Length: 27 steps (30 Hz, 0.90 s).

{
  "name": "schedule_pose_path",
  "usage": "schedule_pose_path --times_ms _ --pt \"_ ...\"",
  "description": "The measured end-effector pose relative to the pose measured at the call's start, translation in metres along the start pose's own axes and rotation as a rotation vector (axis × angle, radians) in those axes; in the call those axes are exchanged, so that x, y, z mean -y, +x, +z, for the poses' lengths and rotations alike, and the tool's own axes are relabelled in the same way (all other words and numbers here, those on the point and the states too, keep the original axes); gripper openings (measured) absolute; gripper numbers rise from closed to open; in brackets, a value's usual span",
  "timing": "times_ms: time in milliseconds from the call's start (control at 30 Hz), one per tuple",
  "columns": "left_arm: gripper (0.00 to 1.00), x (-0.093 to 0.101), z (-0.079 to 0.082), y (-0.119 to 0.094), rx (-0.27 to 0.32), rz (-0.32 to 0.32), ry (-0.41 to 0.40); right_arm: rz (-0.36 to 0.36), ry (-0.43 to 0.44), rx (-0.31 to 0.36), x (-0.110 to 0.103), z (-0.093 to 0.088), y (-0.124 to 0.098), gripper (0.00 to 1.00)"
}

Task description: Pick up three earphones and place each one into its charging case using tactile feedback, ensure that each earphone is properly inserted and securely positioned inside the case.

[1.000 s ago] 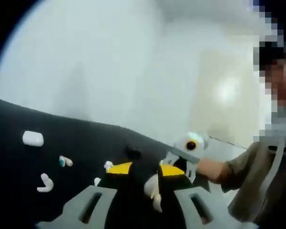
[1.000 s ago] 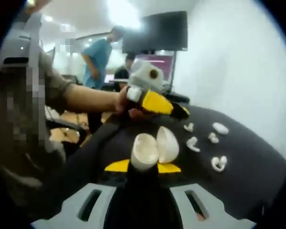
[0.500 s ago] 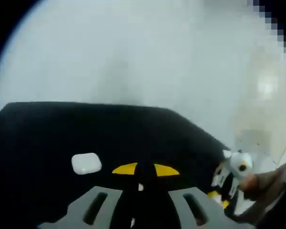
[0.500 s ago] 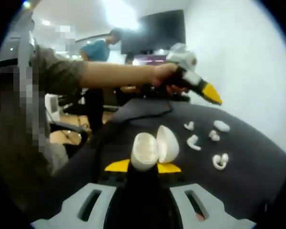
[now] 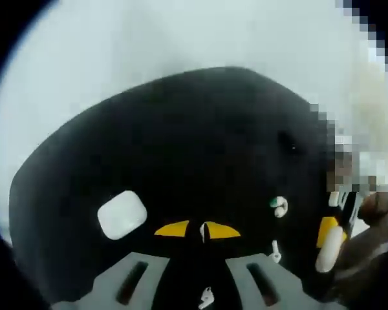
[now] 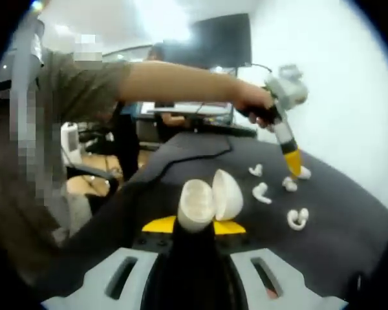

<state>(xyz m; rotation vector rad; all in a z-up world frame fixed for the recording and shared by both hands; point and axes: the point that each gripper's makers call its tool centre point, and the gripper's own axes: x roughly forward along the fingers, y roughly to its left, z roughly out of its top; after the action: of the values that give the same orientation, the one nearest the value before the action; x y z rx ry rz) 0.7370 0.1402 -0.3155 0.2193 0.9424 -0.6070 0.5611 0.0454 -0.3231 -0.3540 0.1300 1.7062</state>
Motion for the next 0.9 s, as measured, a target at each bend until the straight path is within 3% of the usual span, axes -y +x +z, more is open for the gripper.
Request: schedule_pose_path --times_ms 167,300,400,600,733,900 --pt "0.05 -0.007 -0.011 0.005 -0.054 0.035 0.016 -0.003 -0.013 -0.003 -0.001 0.001 0.0 0.2" --pt "0.01 -0.002 -0.008 0.007 -0.062 0.012 0.026 -0.003 -0.012 -0.002 0.0 0.001 -0.001 0.2" --pt "0.01 -0.003 -0.008 0.005 -0.085 0.033 0.114 -0.003 -0.006 -0.002 0.001 0.0 -0.001 0.2" --pt "0.02 0.004 -0.014 -0.003 -0.179 -0.002 0.1 -0.003 -0.008 -0.004 0.002 0.001 -0.001 0.2" --pt "0.02 0.009 -0.032 -0.007 -0.33 -0.056 0.079 -0.004 -0.008 -0.004 0.002 0.001 -0.001 0.2" --pt "0.01 0.006 -0.03 -0.002 -0.378 -0.03 0.075 -0.006 -0.007 -0.003 0.003 0.001 -0.002 0.2"
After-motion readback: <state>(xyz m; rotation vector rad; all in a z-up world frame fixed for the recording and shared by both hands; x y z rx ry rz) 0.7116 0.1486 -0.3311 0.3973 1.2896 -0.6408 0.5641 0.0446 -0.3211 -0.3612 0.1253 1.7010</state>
